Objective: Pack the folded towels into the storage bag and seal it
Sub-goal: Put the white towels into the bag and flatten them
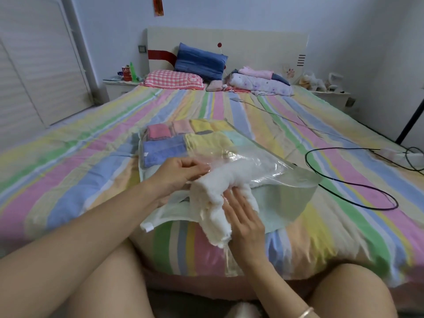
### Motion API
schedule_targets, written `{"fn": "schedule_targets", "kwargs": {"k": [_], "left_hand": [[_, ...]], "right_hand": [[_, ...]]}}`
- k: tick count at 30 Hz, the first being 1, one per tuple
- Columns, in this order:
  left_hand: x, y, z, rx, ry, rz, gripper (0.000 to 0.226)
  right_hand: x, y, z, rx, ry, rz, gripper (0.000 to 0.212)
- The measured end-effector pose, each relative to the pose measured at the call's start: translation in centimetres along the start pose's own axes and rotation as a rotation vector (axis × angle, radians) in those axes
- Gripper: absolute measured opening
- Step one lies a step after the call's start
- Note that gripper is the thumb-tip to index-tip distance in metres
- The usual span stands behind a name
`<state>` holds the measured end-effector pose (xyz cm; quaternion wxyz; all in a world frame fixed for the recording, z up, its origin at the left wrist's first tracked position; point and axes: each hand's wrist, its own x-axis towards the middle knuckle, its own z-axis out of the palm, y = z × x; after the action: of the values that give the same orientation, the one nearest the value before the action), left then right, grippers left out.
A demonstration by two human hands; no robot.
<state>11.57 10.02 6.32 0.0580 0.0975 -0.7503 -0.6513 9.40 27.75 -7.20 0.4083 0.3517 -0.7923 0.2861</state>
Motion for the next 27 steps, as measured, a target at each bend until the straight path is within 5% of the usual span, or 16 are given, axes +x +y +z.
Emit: {"fn": "schedule_targets", "kwargs": {"k": [8, 14, 19, 23, 25, 27], "left_hand": [[0.4, 2.0, -2.2, -0.002, 0.162, 0.303, 0.01], [-0.2, 2.0, -1.6, 0.088, 0.001, 0.442, 0.018], [-0.3, 1.2, -1.4, -0.014, -0.061, 0.4, 0.021], [-0.7, 0.1, -1.9, -0.009, -0.171, 0.287, 0.017], [-1.0, -0.7, -2.9, 0.024, -0.284, 0.183, 0.026], [-0.9, -1.5, -4.3, 0.004, -0.255, 0.126, 0.03]], "right_hand": [[5.5, 1.1, 2.0, -0.112, -0.066, -0.236, 0.036], [8.0, 2.2, 3.4, -0.313, -0.211, -0.307, 0.063], [10.8, -1.1, 4.9, -0.288, -0.29, -0.234, 0.025], [9.8, -1.3, 6.8, -0.007, -0.67, 0.001, 0.034], [9.2, 0.3, 7.4, 0.063, -0.889, -0.088, 0.043], [8.7, 2.5, 6.9, 0.187, -0.789, -0.121, 0.035]]}}
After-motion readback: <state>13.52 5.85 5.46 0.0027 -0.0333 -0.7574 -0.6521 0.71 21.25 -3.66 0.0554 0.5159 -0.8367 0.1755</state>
